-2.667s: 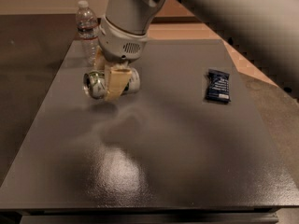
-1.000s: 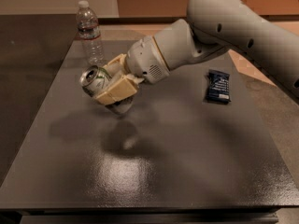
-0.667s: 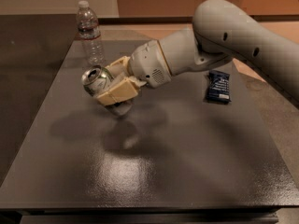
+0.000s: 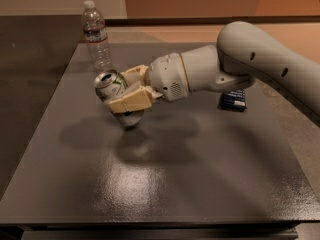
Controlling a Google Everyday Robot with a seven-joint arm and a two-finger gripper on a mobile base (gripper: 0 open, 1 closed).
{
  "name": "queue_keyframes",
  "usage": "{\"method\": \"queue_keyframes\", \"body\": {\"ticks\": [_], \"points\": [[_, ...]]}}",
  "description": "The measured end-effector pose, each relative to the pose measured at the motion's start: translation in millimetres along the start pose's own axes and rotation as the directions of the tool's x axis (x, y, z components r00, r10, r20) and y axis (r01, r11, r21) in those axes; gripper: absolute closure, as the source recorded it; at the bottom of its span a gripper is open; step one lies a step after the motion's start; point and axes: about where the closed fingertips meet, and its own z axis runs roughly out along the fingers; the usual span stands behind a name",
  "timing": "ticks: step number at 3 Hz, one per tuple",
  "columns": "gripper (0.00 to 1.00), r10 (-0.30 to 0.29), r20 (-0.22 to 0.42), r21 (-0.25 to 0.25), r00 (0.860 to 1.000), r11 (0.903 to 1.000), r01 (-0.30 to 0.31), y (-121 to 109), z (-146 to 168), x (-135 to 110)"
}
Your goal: Place 7up can upright
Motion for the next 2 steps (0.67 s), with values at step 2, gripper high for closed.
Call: {"method": "queue_keyframes", "body": {"ticks": [2], "points": [[1.0, 0.02, 0.12, 0.026, 0.993, 0.9994, -0.023, -5.1, -6.7, 7.2]]}}
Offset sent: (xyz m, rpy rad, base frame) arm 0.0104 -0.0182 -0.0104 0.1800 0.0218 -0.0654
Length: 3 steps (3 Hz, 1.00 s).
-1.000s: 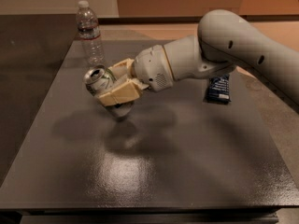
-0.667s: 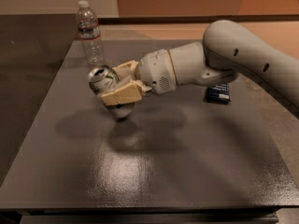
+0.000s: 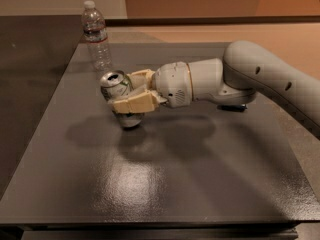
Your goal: Place 7up can upright
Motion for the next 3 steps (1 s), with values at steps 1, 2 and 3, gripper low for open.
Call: {"method": "queue_keyframes", "body": {"ticks": [1, 2, 3], "points": [[1.0, -0.015, 0.04, 0.007, 0.999, 0.9999, 0.015, 0.9, -2.1, 3.3], [1.0, -0.032, 0.074, 0.005, 0.997, 0.9995, 0.031, 2.5, -3.4, 5.7], [1.0, -0.039, 0.107, -0.01, 0.993, 0.9991, 0.041, 4.4, -2.5, 9.5]]}}
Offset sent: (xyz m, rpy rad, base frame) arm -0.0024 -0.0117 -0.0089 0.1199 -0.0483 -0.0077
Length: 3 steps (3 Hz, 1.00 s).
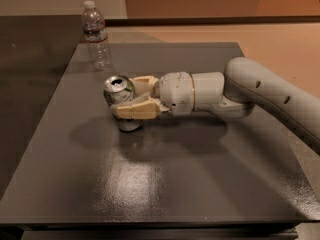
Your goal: Place 7up can upright
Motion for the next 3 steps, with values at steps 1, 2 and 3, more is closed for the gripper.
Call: {"method": "queue_keyframes", "body": {"ticks": [1, 2, 3], "points": [[1.0, 0.001, 0.026, -0.013, 1.0, 0.9999, -0.001, 1.3, 0.0, 3.4], [0.84, 0.011, 0.033, -0.015, 0.999, 0.9998, -0.01, 1.9, -0.4, 7.5], [0.59, 0.025, 0.032, -0.013, 0.999, 0.9996, -0.024, 1.3, -1.5, 11.4]]}}
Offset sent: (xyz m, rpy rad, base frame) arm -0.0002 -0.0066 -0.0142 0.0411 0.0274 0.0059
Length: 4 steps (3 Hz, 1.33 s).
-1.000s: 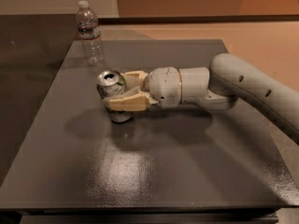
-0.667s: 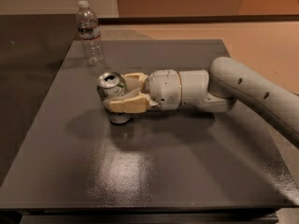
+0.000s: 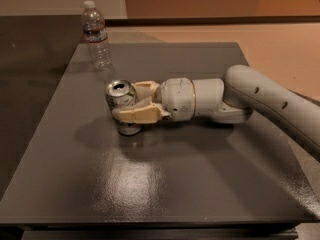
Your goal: Place 7up can upright
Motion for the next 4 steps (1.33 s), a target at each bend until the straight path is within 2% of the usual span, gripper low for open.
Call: {"method": "queue_keyframes", "body": {"ticks": [2, 3, 4], "points": [[0.13, 0.0, 0.004, -0.013, 1.0, 0.9999, 0.001, 2.5, 2.3, 0.3], [0.0, -0.002, 0.004, -0.017, 1.0, 0.9999, 0.002, 3.4, 4.3, -0.3], [0.0, -0.002, 0.004, -0.017, 1.0, 0.9998, 0.002, 3.5, 4.3, -0.3]]}}
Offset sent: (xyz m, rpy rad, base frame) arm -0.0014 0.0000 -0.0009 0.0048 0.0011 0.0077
